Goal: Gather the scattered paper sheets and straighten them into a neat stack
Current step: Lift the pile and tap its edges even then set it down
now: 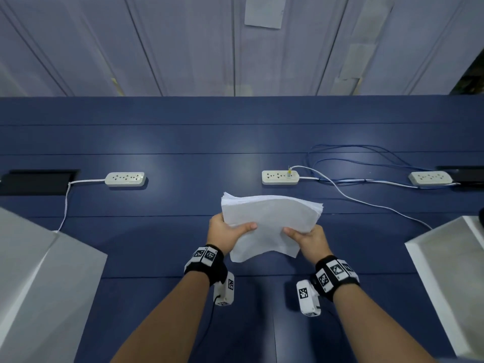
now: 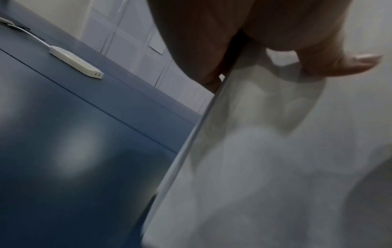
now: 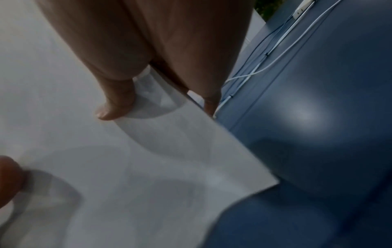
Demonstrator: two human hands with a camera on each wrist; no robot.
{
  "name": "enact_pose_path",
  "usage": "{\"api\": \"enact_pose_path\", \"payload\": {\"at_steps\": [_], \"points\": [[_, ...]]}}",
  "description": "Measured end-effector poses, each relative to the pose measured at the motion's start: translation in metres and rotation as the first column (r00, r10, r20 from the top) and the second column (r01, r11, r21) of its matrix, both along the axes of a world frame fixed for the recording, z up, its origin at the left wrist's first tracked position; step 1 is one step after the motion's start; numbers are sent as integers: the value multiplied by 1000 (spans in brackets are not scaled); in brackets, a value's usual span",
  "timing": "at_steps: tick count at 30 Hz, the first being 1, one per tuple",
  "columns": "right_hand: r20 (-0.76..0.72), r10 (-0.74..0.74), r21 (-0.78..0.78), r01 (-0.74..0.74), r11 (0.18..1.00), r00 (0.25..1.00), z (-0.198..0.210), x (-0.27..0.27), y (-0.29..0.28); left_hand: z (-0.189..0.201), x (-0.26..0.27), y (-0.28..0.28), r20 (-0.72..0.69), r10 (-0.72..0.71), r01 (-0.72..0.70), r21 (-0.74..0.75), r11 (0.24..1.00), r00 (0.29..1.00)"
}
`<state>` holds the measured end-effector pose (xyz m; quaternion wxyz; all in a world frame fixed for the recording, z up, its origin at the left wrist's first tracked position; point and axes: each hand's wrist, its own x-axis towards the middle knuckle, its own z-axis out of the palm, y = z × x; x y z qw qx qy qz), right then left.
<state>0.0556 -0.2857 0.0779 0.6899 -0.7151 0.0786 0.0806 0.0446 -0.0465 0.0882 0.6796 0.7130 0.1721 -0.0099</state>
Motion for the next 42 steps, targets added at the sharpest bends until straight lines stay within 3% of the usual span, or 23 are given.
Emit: {"api": "enact_pose_path", "payload": {"at_steps": [5, 13, 20, 26, 30, 33, 38, 42], "points": [[-37, 55, -116, -59, 992, 998, -14, 0, -12, -29, -13, 2, -15, -36, 37, 98, 995, 999], [-1, -53, -141, 53, 989, 999, -24, 2, -26, -40, -16, 38, 75, -98, 78, 229, 970, 992], [34, -107, -228, 112, 967, 994, -17, 18, -14, -27, 1, 33, 102, -9, -10, 189, 982, 995], [-99, -99, -419, 48, 907, 990, -40, 14, -17, -46, -2, 36, -184, -64, 122, 326, 938, 981], [-267, -68, -499, -78, 863, 961, -76, -26, -25, -70, -44, 31, -363, -89, 234, 377, 896, 928], [-346, -71, -515, -126, 848, 936, -97, -57, -28, -86, -77, 27, -473, -120, 305, 337, 891, 873], [-424, -70, -564, -203, 801, 903, -107, -91, -25, -101, -109, 21, -566, -115, 361, 345, 867, 816], [-436, -67, -578, -222, 785, 897, -107, -99, -25, -96, -113, 17, -575, -88, 363, 383, 849, 813]]}}
